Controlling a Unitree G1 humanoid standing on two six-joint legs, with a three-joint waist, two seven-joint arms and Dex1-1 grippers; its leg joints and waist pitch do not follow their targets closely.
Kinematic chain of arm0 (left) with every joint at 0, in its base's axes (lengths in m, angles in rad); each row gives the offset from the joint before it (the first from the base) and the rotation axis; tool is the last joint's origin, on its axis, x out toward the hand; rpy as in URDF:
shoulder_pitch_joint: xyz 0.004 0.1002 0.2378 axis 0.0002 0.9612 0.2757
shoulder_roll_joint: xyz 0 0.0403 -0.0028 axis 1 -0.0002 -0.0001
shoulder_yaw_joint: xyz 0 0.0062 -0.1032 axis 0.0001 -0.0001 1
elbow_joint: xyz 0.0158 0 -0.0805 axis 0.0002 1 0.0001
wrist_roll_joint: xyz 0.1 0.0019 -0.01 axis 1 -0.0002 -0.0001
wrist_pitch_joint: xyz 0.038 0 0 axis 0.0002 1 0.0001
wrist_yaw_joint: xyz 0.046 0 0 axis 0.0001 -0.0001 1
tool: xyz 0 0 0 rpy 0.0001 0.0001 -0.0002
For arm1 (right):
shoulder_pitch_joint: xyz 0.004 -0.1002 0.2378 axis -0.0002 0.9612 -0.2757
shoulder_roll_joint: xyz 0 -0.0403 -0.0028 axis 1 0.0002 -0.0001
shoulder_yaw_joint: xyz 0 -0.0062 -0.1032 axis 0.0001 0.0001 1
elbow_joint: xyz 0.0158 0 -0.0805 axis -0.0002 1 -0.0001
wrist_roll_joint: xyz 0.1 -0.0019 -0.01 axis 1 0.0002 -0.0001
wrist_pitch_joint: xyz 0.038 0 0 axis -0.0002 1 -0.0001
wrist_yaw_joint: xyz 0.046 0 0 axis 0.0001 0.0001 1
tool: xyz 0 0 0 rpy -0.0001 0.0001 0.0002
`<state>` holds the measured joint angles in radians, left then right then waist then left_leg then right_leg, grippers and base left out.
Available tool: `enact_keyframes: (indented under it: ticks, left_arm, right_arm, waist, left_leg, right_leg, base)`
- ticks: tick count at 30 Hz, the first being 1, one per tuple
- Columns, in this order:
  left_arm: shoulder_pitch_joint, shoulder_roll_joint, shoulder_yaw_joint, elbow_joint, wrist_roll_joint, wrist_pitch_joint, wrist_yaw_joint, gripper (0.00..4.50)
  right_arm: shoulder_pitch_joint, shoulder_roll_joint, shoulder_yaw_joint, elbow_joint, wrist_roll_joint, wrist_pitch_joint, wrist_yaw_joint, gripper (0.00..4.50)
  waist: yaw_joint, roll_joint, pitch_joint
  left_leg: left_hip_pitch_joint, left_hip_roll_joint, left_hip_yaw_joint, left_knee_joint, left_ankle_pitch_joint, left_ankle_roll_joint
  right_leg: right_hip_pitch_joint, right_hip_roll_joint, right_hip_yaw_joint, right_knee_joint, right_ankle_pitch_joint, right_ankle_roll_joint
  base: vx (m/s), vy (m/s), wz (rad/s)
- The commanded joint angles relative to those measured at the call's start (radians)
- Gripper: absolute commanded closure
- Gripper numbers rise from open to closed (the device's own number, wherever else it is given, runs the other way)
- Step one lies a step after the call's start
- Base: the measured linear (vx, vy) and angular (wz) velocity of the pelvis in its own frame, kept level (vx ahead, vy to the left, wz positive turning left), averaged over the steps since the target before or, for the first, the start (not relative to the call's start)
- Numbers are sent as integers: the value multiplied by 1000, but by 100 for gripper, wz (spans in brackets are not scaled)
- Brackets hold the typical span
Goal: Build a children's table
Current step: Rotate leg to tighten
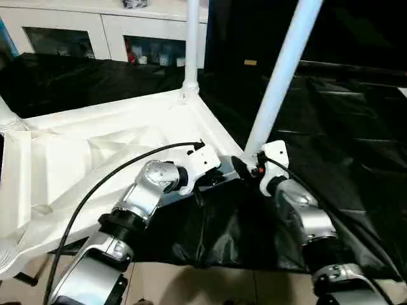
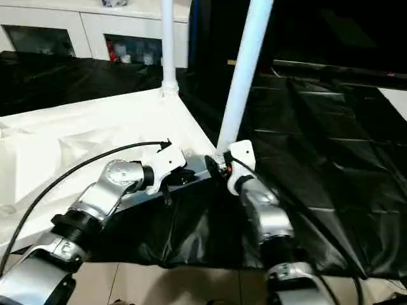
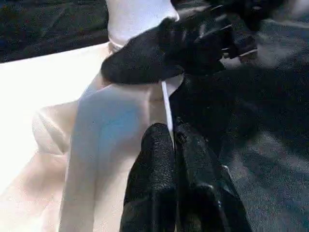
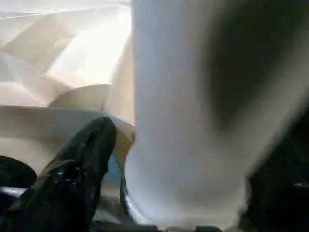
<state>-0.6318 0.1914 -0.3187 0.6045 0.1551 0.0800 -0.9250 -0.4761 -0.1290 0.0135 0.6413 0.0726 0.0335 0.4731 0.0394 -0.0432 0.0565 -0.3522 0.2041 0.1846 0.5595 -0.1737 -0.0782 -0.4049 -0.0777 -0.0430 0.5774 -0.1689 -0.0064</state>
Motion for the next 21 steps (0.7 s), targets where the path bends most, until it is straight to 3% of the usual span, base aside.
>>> enact_keyframes:
  ticks: [1, 3, 4, 5, 6, 9, 12, 15, 16, 19, 21]
  left_arm:
    - [29, 6, -72, 20, 20, -16, -83, 450]
    - [32, 30, -67, 10, 11, -24, -119, 450]
    - [32, 30, -67, 10, 11, -24, -119, 450]
    - [33, 59, -63, 1, -3, -47, -168, 450]
    - [33, 59, -63, 1, -3, -47, -168, 450]
    - [30, 96, -59, -11, -32, -89, -244, 450]
    - [29, 117, -53, -31, -70, -97, -308, 450]
    - [27, 140, -58, -43, -88, -102, -357, 450]
    - [26, 146, -59, -42, -89, -106, -367, 450]
    - [22, 160, -62, -37, -94, -120, -399, 450]
    - [19, 173, -68, -32, -90, -131, -420, 450]
  right_arm:
    - [-12, -11, 35, -11, 7, -10, 55, 38]
    - [-1, -48, 43, -35, 15, -8, 120, 20]
    - [-1, -48, 43, -35, 15, -8, 120, 20]
    - [24, -97, 66, -81, 29, -6, 235, 20]
    - [24, -97, 66, -81, 29, -6, 235, 20]
    - [69, -171, 99, -175, 80, 32, 437, 20]
    - [99, -236, 136, -237, 110, 62, 581, 20]
    - [110, -285, 164, -259, 120, 79, 666, 20]
    - [109, -292, 169, -260, 120, 83, 680, 47]
    - [102, -312, 185, -254, 111, 89, 714, 55]
    - [96, -323, 197, -247, 98, 81, 730, 89]
  waist:
    - [5, 5, -51]
    - [8, 4, -55]
    - [8, 4, -55]
    - [10, 8, -54]
    - [13, 5, -55]
    - [19, 6, -52]
    - [26, 5, -49]
    - [32, 7, -45]
    - [32, 7, -45]
    - [36, 10, -46]
    - [42, 9, -49]
  left_leg:
    - [8, 23, -1, -65, -301, 35]
    - [-1, 22, 0, -61, -220, 56]
    - [-1, 22, 0, -61, -220, 56]
    - [2, 23, 3, -59, -194, 69]
    - [0, 24, 3, -57, -179, 78]
    - [2, 26, 4, -58, -191, 96]
    - [5, 30, 5, -61, -223, 91]
    - [9, 36, 6, -65, -272, 59]
    - [9, 36, 6, -65, -272, 59]
    - [7, 33, 5, -65, -267, 41]
    - [8, 32, 8, -60, -236, 48]
  right_leg:
    - [31, -50, 36, -67, -224, -201]
    - [44, -50, 35, -52, -129, -223]
    - [44, -50, 35, -52, -129, -223]
    - [45, -47, 34, -49, -83, -237]
    - [49, -48, 34, -45, -59, -244]
    - [49, -48, 33, -47, -71, -247]
    - [47, -50, 33, -51, -132, -247]
    - [40, -51, 33, -59, -230, -228]
    - [40, -51, 33, -59, -230, -228]
    - [40, -51, 34, -57, -225, -222]
    - [41, -50, 34, -52, -171, -232]
  base:
    - [52, -14, 8]
    - [27, -11, 4]
    - [0, 0, 0]
    - [0, 0, 0]
    - [0, 0, 0]
    - [0, 0, 0]
    - [0, 0, 0]
    - [0, 0, 0]
    - [0, 0, 0]
    - [0, 0, 0]
    - [0, 0, 0]
